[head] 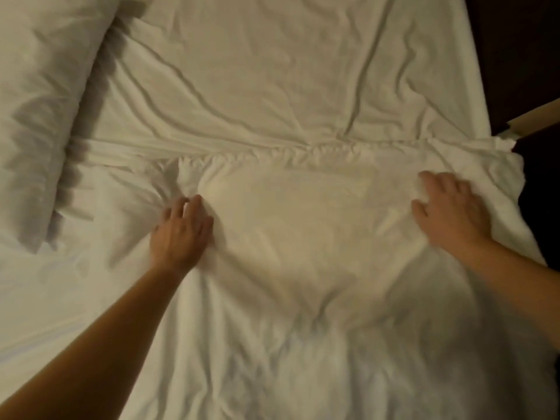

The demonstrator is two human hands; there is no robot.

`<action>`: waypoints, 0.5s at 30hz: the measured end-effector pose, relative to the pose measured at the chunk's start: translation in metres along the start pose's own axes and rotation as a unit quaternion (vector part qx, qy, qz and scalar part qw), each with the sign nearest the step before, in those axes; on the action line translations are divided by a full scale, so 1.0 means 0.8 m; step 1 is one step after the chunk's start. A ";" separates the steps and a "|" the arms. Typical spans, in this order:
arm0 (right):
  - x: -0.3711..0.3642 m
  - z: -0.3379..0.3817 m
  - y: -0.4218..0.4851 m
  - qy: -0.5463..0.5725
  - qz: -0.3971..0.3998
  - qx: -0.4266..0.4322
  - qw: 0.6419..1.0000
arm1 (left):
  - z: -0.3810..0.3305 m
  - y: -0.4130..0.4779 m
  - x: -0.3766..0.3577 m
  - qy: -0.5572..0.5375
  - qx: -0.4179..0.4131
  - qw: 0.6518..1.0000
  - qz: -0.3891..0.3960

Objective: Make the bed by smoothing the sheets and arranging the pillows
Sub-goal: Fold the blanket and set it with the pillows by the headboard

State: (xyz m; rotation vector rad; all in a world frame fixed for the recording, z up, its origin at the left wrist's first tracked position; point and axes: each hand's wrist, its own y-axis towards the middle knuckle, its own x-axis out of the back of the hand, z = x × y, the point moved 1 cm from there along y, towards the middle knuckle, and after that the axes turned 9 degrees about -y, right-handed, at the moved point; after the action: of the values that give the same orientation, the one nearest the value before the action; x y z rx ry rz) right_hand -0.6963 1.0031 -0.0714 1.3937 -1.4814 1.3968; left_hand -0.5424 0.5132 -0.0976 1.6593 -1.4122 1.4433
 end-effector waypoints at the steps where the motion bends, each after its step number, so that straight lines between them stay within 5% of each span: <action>1: -0.016 -0.001 -0.008 -0.003 0.032 0.005 0.999 | 0.011 -0.005 -0.022 0.001 -0.003 0.999 0.032; 6: -0.060 -0.033 -0.018 0.005 0.115 -0.056 0.992 | 0.046 0.013 -0.075 0.038 0.007 0.993 0.107; 15: -0.072 -0.077 -0.084 0.062 0.127 -0.145 0.979 | 0.014 0.020 -0.051 0.033 0.067 0.986 0.149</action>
State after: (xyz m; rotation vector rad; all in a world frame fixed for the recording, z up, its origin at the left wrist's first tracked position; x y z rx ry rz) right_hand -0.6314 1.0858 -0.0959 0.9473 -1.7441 1.3260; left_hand -0.5483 0.5134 -0.1427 1.5088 -1.6101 1.7767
